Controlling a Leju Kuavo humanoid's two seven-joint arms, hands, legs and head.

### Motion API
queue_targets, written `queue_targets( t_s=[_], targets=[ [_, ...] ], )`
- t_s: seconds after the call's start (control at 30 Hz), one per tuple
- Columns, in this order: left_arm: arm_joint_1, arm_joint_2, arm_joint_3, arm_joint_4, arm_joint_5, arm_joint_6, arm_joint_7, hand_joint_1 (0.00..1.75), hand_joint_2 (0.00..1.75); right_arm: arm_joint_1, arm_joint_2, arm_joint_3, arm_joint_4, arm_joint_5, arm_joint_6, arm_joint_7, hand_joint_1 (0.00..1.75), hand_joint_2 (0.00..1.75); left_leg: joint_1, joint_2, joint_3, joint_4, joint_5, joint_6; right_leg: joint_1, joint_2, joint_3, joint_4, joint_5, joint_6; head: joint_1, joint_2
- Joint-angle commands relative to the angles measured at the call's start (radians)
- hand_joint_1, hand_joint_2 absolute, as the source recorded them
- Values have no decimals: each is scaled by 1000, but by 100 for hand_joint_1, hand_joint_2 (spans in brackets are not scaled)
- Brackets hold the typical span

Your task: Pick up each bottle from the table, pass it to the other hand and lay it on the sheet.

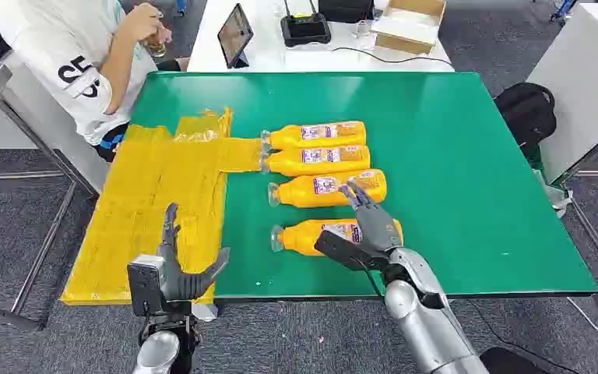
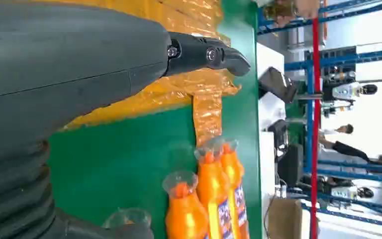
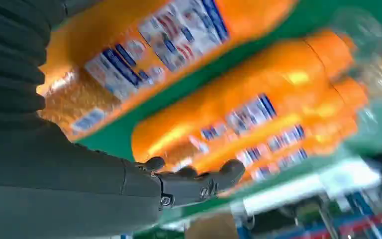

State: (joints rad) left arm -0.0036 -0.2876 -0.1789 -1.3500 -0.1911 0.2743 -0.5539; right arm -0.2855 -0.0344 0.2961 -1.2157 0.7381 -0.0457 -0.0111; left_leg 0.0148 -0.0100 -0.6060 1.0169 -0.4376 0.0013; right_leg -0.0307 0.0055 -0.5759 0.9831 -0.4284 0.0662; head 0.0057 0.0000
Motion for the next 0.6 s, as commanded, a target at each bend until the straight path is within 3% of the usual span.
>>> queue_targets(
  t_s=[0.03,0.37,0.6],
  targets=[
    [-42,18,42,78,11,-5,21,0,175,-87,-85,137,205,-38,60,-11,0,175,1,2,5,-2,-1,1,2,1,5,-2,0,-5,0,0],
    [-61,20,75,121,33,5,29,0,175,-61,-111,176,208,-64,69,-1,0,175,1,0,5,-2,-1,1,2,-1,5,-3,0,-5,0,0],
    [-49,19,78,124,37,-7,32,0,175,-52,-129,151,196,-22,31,61,0,175,0,0,3,-1,0,1,1,-1,3,-2,0,-2,0,0]
  ],
)
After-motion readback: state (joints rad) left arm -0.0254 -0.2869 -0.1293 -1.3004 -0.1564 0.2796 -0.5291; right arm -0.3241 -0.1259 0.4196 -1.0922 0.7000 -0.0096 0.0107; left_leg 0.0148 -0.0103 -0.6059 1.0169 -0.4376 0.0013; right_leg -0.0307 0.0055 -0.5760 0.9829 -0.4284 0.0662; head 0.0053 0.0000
